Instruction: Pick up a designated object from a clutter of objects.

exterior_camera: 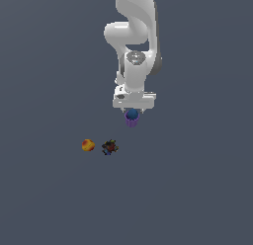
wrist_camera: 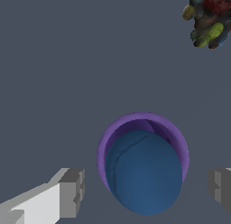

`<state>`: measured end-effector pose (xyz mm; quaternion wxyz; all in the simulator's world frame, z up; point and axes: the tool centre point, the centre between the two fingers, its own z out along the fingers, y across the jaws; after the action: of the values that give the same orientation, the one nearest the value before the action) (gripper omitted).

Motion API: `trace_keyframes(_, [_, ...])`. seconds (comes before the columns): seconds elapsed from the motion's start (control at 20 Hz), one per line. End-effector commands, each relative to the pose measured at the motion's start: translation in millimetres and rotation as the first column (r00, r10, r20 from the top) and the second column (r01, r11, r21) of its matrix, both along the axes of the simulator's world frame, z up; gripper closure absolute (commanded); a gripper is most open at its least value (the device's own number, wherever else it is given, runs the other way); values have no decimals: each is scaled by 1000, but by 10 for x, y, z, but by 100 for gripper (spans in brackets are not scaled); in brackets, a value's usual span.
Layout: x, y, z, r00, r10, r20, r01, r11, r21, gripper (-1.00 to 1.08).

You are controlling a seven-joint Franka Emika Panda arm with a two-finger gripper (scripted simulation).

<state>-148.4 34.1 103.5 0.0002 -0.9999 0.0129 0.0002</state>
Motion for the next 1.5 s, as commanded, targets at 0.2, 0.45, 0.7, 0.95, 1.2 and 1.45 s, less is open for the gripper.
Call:
trace_keyframes(0.2, [-4, 1, -181, 1000, 0, 0, 0, 1000, 0, -92])
trace_keyframes(0.45, [3, 0, -198, 1000, 0, 0, 0, 1000, -1, -92])
trace_keyframes(0.7, [3, 0, -198, 1000, 0, 0, 0, 1000, -1, 108])
trace_keyframes(0.95, [3, 0, -198, 1000, 0, 0, 0, 1000, -1, 108])
trace_keyframes(1.2, [12, -15, -167, 1000, 0, 0, 0, 1000, -1, 108])
trace_keyframes(1.45, [59, -74, -48, 1000, 0, 0, 0, 1000, 0, 108])
